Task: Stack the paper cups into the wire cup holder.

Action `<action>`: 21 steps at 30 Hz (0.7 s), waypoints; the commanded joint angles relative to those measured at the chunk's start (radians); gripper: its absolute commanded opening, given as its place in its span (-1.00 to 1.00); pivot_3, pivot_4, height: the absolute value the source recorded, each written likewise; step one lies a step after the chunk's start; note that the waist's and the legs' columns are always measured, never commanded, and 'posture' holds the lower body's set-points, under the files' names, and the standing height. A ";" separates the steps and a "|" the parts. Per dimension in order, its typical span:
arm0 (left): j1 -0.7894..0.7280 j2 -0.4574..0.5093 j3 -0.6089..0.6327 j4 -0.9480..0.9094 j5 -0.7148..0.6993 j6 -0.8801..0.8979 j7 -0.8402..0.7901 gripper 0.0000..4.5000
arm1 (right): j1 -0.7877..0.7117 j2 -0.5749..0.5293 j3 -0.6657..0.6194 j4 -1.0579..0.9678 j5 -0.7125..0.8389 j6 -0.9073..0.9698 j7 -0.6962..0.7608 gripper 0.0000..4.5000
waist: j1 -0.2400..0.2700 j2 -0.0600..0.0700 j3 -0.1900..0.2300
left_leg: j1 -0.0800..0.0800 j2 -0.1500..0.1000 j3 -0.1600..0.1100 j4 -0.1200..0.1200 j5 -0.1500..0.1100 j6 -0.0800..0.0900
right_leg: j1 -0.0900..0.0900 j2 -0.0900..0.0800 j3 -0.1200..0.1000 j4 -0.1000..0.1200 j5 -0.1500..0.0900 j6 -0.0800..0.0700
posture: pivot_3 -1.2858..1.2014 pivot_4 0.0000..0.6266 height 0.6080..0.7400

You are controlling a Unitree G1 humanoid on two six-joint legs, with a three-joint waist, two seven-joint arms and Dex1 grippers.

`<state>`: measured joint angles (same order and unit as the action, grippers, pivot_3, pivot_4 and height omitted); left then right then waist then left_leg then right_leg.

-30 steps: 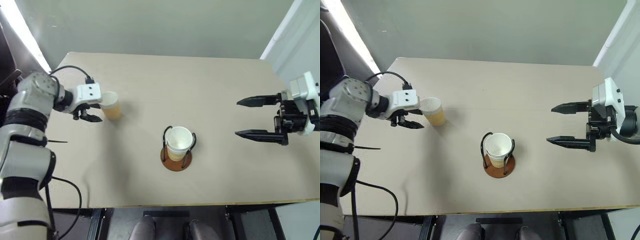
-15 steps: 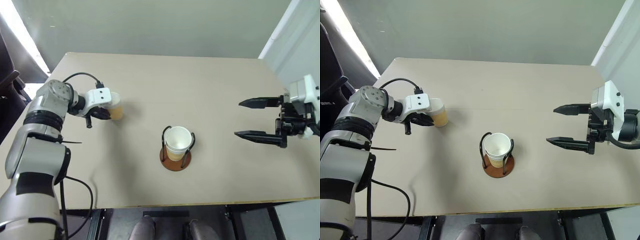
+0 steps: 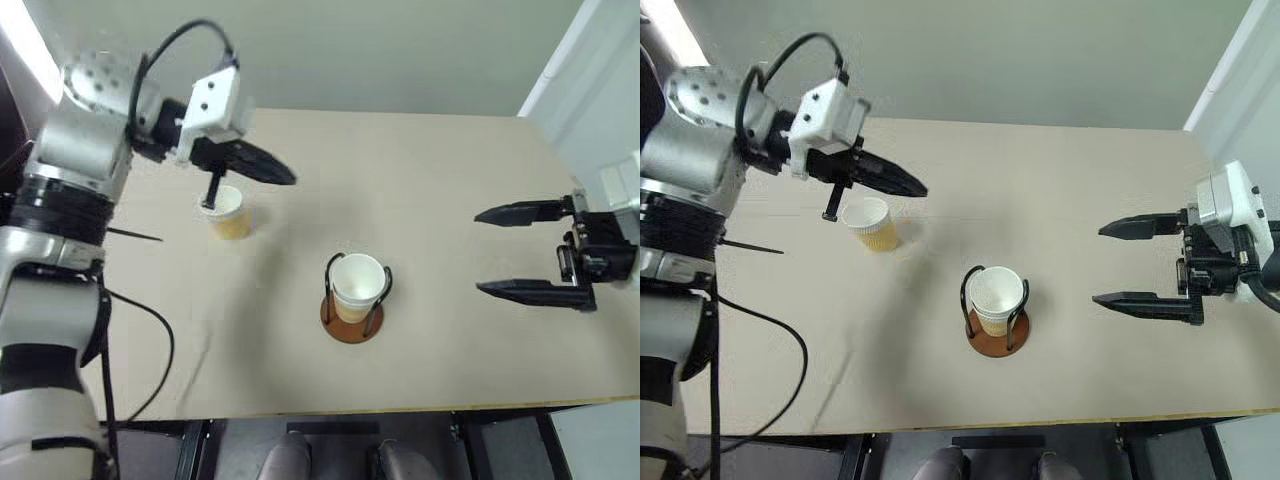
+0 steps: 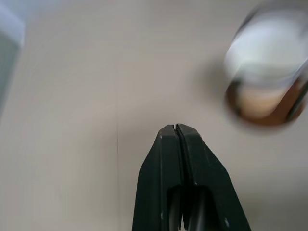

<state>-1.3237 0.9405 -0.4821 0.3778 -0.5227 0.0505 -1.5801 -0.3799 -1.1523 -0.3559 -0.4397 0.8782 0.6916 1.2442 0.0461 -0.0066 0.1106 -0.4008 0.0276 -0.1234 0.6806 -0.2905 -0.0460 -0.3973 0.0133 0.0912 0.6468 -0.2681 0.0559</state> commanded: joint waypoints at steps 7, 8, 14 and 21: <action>-0.072 0.021 -0.248 -0.128 -0.099 -0.057 -0.034 -0.99 | 0.021 -0.017 -0.049 -0.036 0.001 -0.009 -0.014 1.00 | -0.002 0.000 0.000 | 0.004 0.002 -0.001 0.001 0.000 0.002 | 0.001 -0.001 0.005 0.005 0.001 -0.001 | 0.03 -0.52 1.00; -0.078 -0.005 -0.237 -0.061 -0.019 -0.084 -0.034 -0.99 | 0.024 -0.016 -0.052 -0.036 0.001 -0.009 -0.016 1.00 | -0.002 0.000 0.000 | 0.004 0.002 -0.001 0.001 0.000 0.002 | 0.002 -0.001 0.005 0.005 0.001 0.000 | 0.03 -0.52 1.00; -0.126 -0.055 -0.137 0.349 0.331 -0.168 0.055 -0.83 | 0.034 -0.003 -0.033 -0.022 -0.023 -0.032 -0.025 1.00 | -0.011 0.000 0.000 | 0.008 0.002 -0.001 0.001 -0.005 0.012 | 0.005 -0.001 0.005 0.004 0.001 -0.001 | 0.03 -0.52 1.00; -0.113 -0.023 -0.090 0.644 0.580 -0.287 0.126 0.20 | 0.028 0.013 -0.001 -0.023 -0.037 -0.039 -0.038 1.00 | -0.024 0.001 0.000 | 0.003 0.001 0.000 -0.004 -0.003 0.007 | -0.001 0.000 0.011 -0.001 0.000 0.000 | 0.03 -0.52 1.00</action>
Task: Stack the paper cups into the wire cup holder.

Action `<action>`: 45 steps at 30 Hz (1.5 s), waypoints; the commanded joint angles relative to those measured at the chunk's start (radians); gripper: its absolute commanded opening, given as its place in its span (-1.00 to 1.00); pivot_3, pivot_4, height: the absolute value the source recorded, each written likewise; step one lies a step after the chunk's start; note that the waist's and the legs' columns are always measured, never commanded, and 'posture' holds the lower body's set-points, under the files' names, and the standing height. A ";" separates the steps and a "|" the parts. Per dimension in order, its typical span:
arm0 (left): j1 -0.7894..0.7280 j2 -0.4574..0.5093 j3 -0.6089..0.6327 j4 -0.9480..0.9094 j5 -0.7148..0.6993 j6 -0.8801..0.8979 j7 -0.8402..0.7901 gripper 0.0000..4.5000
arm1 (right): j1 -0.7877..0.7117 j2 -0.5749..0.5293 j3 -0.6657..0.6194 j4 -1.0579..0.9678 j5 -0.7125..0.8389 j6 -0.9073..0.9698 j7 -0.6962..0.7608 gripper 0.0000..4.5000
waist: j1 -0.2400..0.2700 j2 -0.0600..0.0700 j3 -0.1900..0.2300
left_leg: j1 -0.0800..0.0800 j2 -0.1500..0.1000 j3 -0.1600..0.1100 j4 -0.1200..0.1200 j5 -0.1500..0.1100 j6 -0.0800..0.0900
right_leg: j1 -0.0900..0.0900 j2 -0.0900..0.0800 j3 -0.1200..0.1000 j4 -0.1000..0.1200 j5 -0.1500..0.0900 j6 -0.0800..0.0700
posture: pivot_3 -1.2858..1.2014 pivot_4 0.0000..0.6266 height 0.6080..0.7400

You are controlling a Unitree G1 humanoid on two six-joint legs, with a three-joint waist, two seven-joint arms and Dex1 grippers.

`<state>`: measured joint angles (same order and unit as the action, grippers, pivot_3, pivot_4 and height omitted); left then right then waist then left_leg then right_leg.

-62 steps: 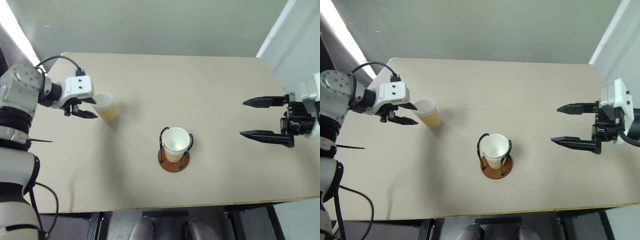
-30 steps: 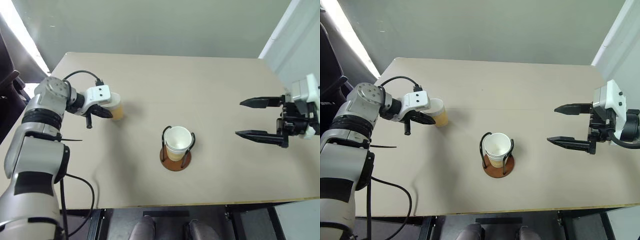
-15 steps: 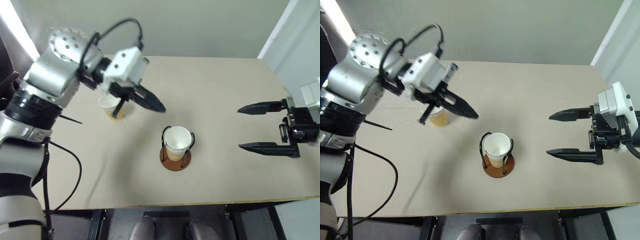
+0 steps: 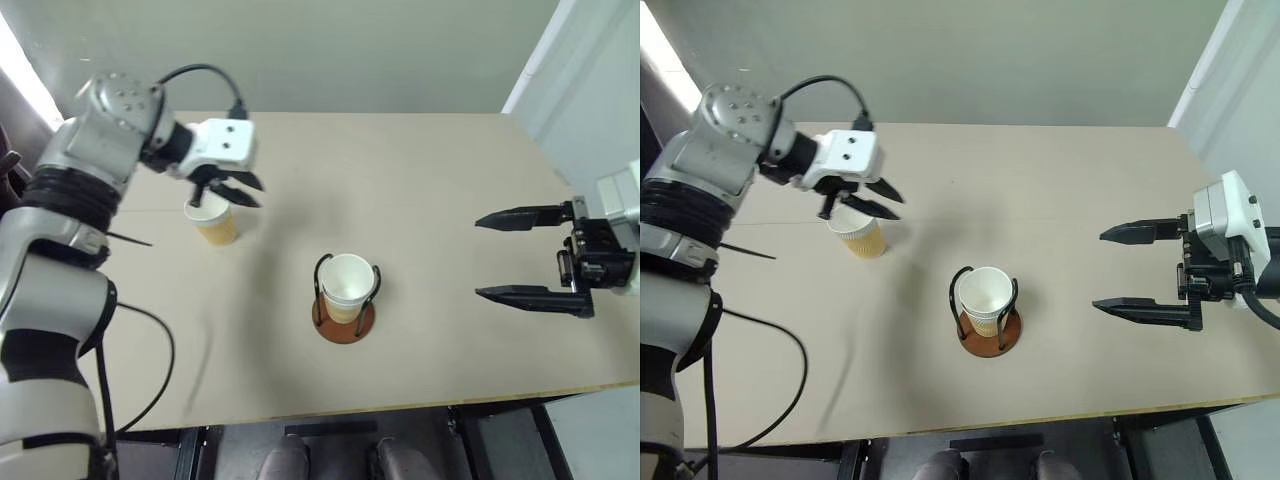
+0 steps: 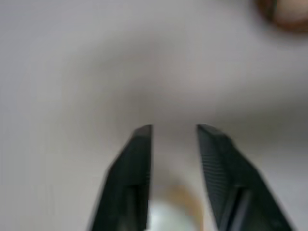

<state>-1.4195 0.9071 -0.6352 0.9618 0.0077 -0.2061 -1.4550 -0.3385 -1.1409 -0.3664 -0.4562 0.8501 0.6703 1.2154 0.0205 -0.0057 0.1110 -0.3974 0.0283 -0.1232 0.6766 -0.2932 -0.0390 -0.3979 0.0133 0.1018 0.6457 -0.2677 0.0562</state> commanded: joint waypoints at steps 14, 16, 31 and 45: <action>0.044 -0.011 0.146 0.240 0.257 -0.091 0.060 0.84 | -0.036 0.013 0.053 0.011 -0.037 -0.030 -0.017 1.00 | 0.009 0.000 0.000 | -0.004 -0.002 0.002 0.004 0.000 0.001 | -0.005 0.001 0.007 0.002 0.003 0.005 | 0.03 -0.52 1.00; 0.048 -0.034 0.135 0.263 0.304 -0.094 0.133 0.84 | -0.037 0.004 0.043 0.010 -0.030 -0.024 -0.013 1.00 | 0.008 -0.001 0.000 | -0.004 -0.001 0.001 0.006 0.001 0.001 | -0.005 -0.001 0.009 0.002 0.004 0.006 | 0.03 -0.52 1.00; 0.056 -0.125 0.146 0.324 0.424 -0.078 0.256 0.84 | 0.019 -0.030 -0.052 -0.040 0.005 0.033 -0.034 1.00 | 0.004 -0.001 0.000 | -0.005 -0.009 0.004 0.004 0.002 0.003 | -0.009 -0.001 0.011 0.001 0.004 0.008 | 0.03 -0.52 1.00; 0.056 -0.131 0.186 0.326 0.429 -0.078 0.263 -1.00 | 0.007 -0.049 -0.052 -0.049 0.021 0.065 -0.055 1.00 | 0.005 -0.001 0.000 | -0.005 -0.013 0.001 0.005 0.003 0.006 | -0.009 -0.004 0.012 0.002 0.005 0.010 | 0.03 -0.52 1.00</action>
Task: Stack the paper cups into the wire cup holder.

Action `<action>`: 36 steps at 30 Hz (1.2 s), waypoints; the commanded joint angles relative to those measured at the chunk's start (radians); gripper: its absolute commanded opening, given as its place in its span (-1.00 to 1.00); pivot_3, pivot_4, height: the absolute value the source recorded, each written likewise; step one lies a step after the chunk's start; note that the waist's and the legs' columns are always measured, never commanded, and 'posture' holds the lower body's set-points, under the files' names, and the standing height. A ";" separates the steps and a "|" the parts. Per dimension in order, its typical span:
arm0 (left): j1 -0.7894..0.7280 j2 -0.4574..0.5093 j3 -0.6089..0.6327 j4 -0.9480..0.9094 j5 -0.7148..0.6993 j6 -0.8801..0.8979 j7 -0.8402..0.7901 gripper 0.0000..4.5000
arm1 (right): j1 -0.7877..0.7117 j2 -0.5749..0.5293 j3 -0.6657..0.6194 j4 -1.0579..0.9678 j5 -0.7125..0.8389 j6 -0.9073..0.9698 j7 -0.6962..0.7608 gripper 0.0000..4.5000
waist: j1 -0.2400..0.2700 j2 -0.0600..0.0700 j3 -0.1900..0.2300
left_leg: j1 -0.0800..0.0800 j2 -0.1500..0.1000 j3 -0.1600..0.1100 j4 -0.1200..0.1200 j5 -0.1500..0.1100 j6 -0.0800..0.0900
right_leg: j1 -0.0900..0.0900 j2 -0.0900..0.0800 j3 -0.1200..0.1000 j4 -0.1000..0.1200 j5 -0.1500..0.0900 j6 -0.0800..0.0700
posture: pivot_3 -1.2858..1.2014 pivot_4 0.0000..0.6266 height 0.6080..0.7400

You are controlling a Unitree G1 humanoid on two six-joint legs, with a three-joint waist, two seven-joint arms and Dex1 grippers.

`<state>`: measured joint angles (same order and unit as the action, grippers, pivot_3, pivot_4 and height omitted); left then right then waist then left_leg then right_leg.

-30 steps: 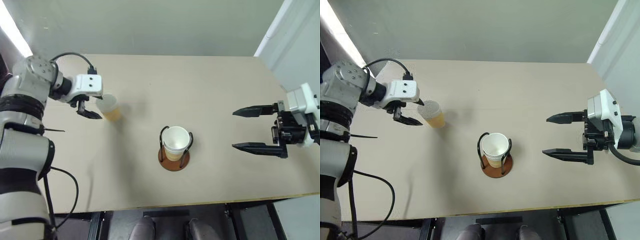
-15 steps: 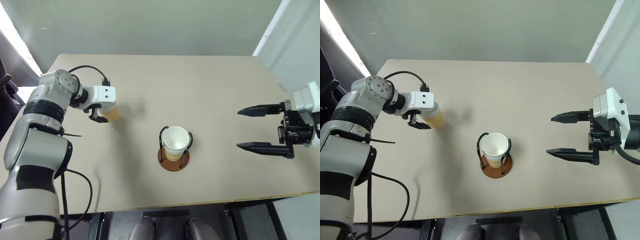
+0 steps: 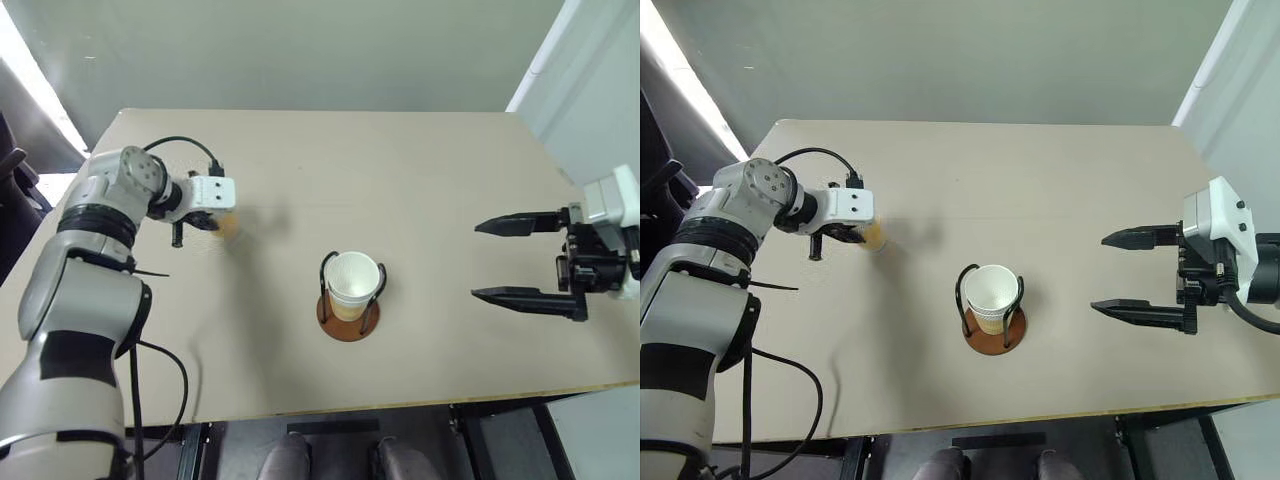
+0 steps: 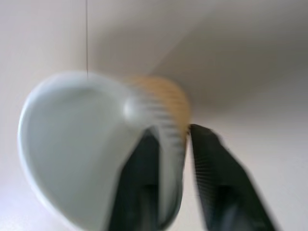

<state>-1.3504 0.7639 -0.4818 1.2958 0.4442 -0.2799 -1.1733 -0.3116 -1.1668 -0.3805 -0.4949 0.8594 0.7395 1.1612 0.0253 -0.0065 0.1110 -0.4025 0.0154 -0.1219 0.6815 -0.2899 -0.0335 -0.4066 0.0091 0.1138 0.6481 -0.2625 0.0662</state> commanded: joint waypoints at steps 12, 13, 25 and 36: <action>-0.073 0.020 0.143 -0.088 -0.113 -0.053 -0.213 -1.00 | -0.062 -0.025 0.004 0.033 -0.012 -0.032 0.015 1.00 | 0.000 0.000 0.000 | -0.002 -0.006 0.003 -0.001 0.002 0.004 | -0.002 -0.006 -0.003 0.000 0.000 0.003 | 0.03 -0.52 1.00; -0.084 0.017 0.161 -0.110 -0.137 -0.062 -0.252 -1.00 | -0.067 -0.027 0.006 0.038 -0.016 -0.035 0.017 1.00 | 0.001 0.000 0.000 | -0.002 -0.005 0.001 -0.001 0.002 0.004 | -0.002 -0.010 -0.002 0.000 0.000 0.004 | 0.03 -0.52 1.00; -0.070 0.219 -0.231 -1.072 -1.161 0.206 -0.441 -1.00 | 0.046 -0.042 -0.120 -0.004 -0.033 -0.032 0.042 1.00 | -0.002 0.004 -0.003 | -0.008 -0.018 0.007 -0.001 0.005 0.009 | -0.004 -0.023 -0.001 -0.002 -0.001 0.016 | 0.03 -0.52 1.00; -0.180 0.185 -0.528 -0.990 -1.144 0.015 -0.441 -1.00 | 0.155 0.000 -0.224 -0.102 -0.001 0.010 -0.029 1.00 | -0.006 0.004 -0.002 | 0.002 -0.019 0.004 0.002 0.002 0.020 | 0.010 -0.031 -0.002 -0.003 0.002 0.017 | 0.03 -0.52 1.00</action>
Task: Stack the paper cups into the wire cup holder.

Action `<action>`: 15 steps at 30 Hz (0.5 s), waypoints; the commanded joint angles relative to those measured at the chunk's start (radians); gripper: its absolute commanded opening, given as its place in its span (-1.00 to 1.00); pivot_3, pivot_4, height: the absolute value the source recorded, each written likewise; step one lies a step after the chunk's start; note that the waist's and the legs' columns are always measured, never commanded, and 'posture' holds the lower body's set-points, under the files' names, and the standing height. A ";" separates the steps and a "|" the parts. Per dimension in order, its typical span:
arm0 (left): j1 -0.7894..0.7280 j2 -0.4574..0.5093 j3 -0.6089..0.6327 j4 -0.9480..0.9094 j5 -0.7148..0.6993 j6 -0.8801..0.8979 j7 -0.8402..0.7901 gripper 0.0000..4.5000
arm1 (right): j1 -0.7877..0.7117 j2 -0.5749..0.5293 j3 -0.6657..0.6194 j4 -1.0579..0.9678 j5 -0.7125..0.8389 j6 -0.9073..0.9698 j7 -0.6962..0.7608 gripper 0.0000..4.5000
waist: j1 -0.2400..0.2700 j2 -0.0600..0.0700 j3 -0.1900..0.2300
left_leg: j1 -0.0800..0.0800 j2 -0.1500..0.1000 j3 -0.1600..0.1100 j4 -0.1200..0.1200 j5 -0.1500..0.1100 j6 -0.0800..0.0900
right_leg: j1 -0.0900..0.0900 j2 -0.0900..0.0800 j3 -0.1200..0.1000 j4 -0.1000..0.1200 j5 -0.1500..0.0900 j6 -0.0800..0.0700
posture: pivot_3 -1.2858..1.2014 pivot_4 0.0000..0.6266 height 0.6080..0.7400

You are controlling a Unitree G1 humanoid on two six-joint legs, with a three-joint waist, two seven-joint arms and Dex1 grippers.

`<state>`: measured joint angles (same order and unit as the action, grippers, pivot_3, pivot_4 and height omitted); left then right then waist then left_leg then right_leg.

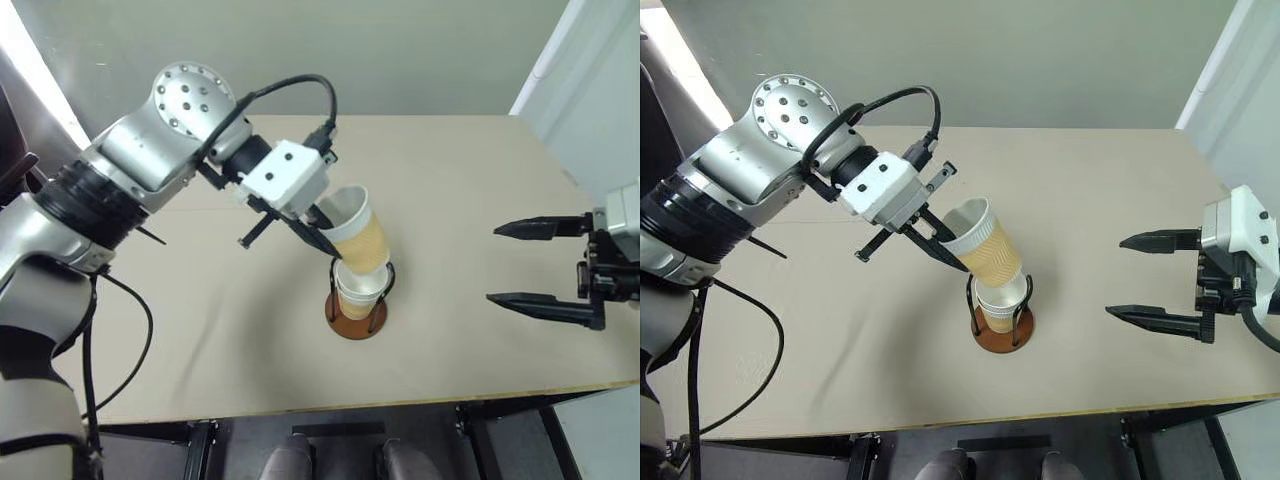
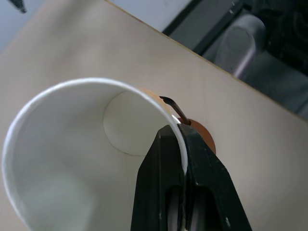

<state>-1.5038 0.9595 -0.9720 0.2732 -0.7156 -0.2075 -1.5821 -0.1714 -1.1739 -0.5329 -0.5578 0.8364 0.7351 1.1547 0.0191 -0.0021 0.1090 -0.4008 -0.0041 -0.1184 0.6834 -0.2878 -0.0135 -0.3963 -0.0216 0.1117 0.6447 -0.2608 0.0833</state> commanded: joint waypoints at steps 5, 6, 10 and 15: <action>-0.030 -0.072 -0.078 0.120 0.095 -0.141 -0.032 -1.00 | 0.039 0.016 -0.099 -0.071 0.037 0.032 -0.052 1.00 | 0.002 0.000 0.000 | -0.004 0.000 -0.001 -0.001 0.000 -0.001 | -0.002 0.000 0.000 -0.001 0.000 0.000 | 0.03 -0.52 1.00; -0.030 -0.081 -0.080 0.131 0.100 -0.147 -0.032 -1.00 | 0.040 0.016 -0.100 -0.076 0.041 0.035 -0.060 1.00 | 0.002 0.000 0.000 | -0.004 0.000 0.000 -0.001 0.000 -0.001 | -0.002 0.000 0.000 -0.002 0.000 0.000 | 0.03 -0.52 1.00; -0.030 -0.126 -0.065 0.169 0.113 -0.154 -0.032 -1.00 | 0.051 0.018 -0.109 -0.091 0.051 0.044 -0.079 1.00 | 0.004 0.000 0.000 | -0.005 0.000 -0.001 -0.001 0.000 -0.001 | -0.003 0.000 -0.001 -0.002 0.000 0.000 | 0.03 -0.52 1.00; -0.034 -0.140 -0.069 0.169 0.107 -0.148 -0.032 -0.57 | 0.066 0.017 -0.126 -0.094 0.055 0.047 -0.087 1.00 | 0.004 0.000 0.000 | -0.005 0.000 -0.001 -0.001 0.000 -0.001 | -0.003 0.000 -0.001 -0.002 0.000 0.001 | 0.03 -0.52 1.00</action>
<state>-1.5072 0.8186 -1.0658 0.4472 -0.6015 -0.3460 -1.5827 -0.1028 -1.1539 -0.6139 -0.6381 0.8787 0.7845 1.0759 0.0230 -0.0025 0.1092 -0.4061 -0.0045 -0.1191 0.6825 -0.2879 -0.0145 -0.3993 -0.0214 0.1112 0.6427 -0.2612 0.0840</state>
